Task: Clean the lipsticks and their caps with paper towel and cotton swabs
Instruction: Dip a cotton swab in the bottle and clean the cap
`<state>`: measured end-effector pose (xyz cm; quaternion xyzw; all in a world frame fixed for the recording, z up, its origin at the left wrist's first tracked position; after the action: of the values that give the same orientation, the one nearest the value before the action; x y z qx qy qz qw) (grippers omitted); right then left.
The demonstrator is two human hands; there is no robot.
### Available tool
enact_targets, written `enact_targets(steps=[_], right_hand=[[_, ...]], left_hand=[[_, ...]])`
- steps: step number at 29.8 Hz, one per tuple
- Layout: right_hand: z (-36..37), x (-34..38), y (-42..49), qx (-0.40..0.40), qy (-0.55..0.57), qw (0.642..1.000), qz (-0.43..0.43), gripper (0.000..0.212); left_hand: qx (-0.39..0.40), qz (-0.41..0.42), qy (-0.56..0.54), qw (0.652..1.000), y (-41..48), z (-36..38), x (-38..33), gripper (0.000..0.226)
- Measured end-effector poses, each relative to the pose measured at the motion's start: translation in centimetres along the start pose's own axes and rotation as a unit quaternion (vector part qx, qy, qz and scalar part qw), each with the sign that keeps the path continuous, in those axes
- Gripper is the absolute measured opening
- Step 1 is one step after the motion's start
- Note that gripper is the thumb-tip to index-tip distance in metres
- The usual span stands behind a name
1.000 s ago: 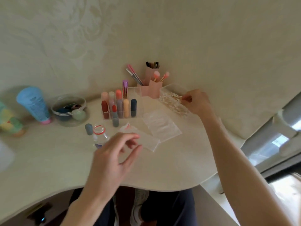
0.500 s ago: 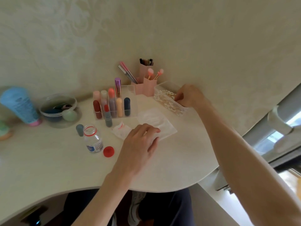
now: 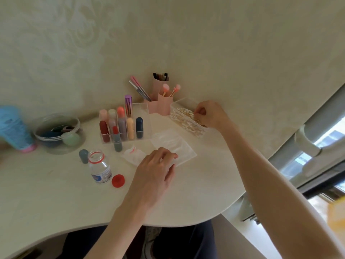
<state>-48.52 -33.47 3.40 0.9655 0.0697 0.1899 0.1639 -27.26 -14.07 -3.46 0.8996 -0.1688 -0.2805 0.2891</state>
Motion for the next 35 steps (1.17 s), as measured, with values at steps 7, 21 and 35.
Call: enact_targets(steps=[7,21,35], right_hand=[[-0.2,1.8,-1.1,-0.058,0.124,0.99,-0.018,0.017],[1.8,15.4,-9.4,0.06,0.472,0.872,-0.112,0.012],[3.2,20.6,-11.7,0.093,0.628,0.772,-0.03,0.014]], left_hand=[[-0.014,-0.019,-0.028,0.999,0.0,-0.3,-0.2,0.023],[-0.11,-0.074,-0.046,0.99,-6.3,-8.9,1.5,0.017],[-0.147,-0.296,-0.055,0.942,-7.0,-11.2,8.6,0.074]])
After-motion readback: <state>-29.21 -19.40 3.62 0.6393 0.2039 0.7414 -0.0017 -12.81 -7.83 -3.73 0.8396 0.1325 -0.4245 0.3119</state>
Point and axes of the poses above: each hand's wrist, its own y-axis towards the middle knuckle, its own z-axis out of the palm, x = y × z, the point moved 2 cm from there along y, towards the middle knuckle, and after that the axes turned 10 degrees about -x, right-handed, at the moved point
